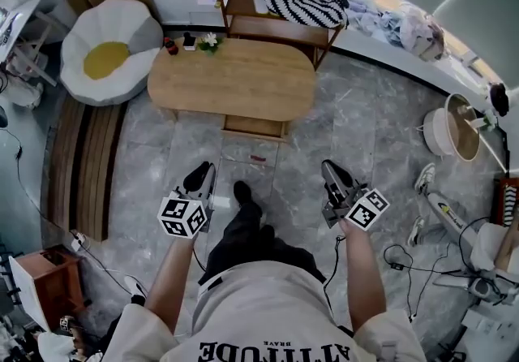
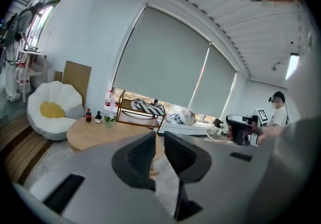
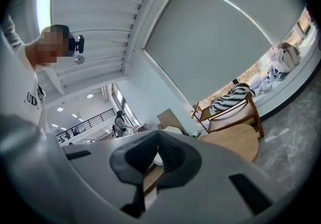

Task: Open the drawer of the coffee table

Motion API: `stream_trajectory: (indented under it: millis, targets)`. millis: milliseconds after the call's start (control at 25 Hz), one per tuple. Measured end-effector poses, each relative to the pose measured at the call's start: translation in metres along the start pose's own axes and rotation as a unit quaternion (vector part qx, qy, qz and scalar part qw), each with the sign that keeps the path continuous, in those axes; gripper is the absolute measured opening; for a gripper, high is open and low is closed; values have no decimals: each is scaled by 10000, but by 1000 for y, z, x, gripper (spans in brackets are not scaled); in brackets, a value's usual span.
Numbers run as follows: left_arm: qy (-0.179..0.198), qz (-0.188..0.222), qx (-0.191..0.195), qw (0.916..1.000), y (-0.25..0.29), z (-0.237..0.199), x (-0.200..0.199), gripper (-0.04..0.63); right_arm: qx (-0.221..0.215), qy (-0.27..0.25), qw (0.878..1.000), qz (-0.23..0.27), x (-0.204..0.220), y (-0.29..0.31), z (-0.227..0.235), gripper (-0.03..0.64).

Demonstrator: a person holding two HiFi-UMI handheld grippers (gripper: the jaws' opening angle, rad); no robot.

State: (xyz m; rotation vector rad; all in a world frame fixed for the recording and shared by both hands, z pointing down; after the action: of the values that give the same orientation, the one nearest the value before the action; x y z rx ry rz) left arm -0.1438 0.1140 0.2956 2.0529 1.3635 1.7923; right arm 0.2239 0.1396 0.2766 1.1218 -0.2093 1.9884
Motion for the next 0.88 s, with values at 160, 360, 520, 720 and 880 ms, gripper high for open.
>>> stream_trajectory:
  millis: [160, 360, 520, 720, 880]
  targets:
    - [140, 19, 58, 9999, -24, 30, 24, 64, 53, -319, 9990, -315, 26, -28, -27, 18]
    - [344, 144, 33, 9993, -66, 73, 30, 64, 258, -842, 9940, -655, 39, -75, -59, 18]
    - [426, 240, -17, 9988, -100, 87, 32, 64, 454, -1053, 9917, -574, 43, -98, -87, 18]
    - [653, 315, -76, 9973, -130, 86, 28, 64, 673, -1471, 9852, -575, 44, -98, -120, 18]
    - [856, 341, -107, 9957, -143, 80, 22, 64, 1040, -1783, 9772, -491, 42, -96, -142, 18]
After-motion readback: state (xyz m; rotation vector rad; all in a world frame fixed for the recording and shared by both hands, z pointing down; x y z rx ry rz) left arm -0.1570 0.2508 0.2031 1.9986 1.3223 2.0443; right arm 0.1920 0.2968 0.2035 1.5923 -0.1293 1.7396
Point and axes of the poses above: the fingertips, and each gripper's own axes: y forward along the fingers, z to its right, x out of its underside, the point moved 6 cm from there along -y, backward along the fingers, and after that the axes turned 15 degrees about -z, right-handed, at the moved point
